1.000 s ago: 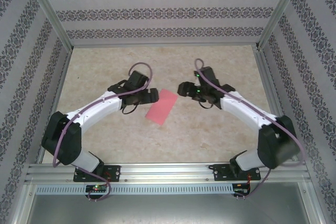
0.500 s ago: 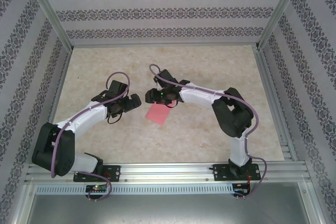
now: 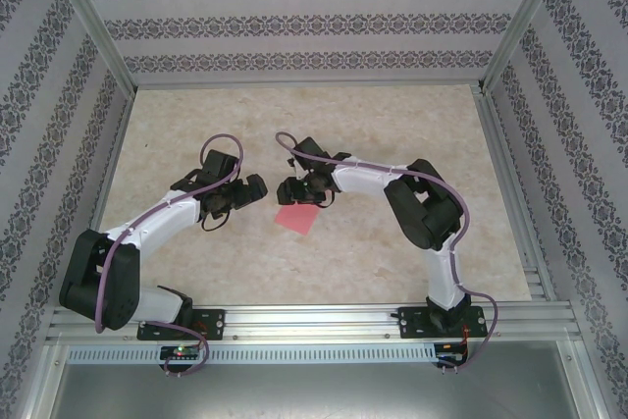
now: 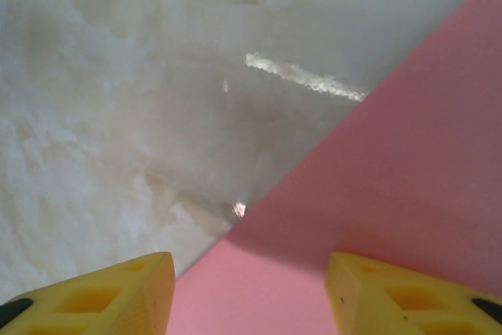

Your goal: Fold a paper plane with a square sheet of paper (pick it up from the middle)

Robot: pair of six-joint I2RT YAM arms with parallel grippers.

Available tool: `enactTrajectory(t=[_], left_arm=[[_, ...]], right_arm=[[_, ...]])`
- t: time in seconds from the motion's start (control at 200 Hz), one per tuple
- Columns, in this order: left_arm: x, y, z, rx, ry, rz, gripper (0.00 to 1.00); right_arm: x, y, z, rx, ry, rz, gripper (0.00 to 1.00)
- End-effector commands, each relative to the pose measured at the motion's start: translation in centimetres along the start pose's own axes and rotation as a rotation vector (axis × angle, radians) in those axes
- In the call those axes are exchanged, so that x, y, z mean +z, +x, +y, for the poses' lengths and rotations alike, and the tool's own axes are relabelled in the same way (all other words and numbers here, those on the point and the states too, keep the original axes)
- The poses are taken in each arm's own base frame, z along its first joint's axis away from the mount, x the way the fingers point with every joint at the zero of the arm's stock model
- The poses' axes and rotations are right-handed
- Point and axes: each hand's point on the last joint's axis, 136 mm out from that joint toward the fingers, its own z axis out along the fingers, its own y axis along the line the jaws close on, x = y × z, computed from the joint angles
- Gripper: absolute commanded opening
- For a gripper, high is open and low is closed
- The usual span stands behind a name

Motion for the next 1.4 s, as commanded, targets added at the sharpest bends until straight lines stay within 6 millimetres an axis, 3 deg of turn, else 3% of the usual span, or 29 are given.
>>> enactTrajectory(t=[0.0, 0.125, 0.235, 0.41, 0.52, 0.709, 0.829, 1.109, 1.394], left_arm=[[-0.7, -1.0, -1.6, 0.031, 0.079, -0.030, 1.00], [-0.8, -0.7, -2.6, 0.049, 0.129, -0.015, 1.00], [-0.9, -0.1, -4.2, 0.082, 0.189, 0.003, 0.99], [-0.7, 1.4, -8.2, 0.142, 0.335, 0.053, 0.89], [-0.3, 2.8, -11.8, 0.177, 0.445, 0.104, 0.81], [2.0, 5.5, -17.5, 0.244, 0.533, 0.205, 0.63], [4.2, 6.3, -19.4, 0.255, 0.523, 0.246, 0.50], [10.1, 6.0, -17.7, 0.217, 0.336, 0.264, 0.45], [12.6, 6.9, -14.4, 0.191, 0.175, 0.302, 0.45]], right_arm=[[-0.3, 4.1, -3.6, -0.072, 0.062, 0.137, 0.56], [-1.6, 5.6, -5.2, -0.132, 0.076, 0.181, 0.56], [-2.9, 5.8, -5.2, -0.181, 0.040, 0.172, 0.55], [-7.3, 1.9, -2.7, -0.072, -0.054, -0.035, 0.59], [-10.7, 0.8, -3.4, 0.096, -0.079, -0.182, 0.65], [-13.4, 3.0, -7.0, 0.326, -0.032, -0.291, 0.73], [-13.6, 4.8, -8.3, 0.413, -0.035, -0.303, 0.74], [-11.7, 6.7, -8.0, 0.489, -0.080, -0.234, 0.70], [-9.7, 8.0, -7.9, 0.519, -0.050, -0.148, 0.66]])
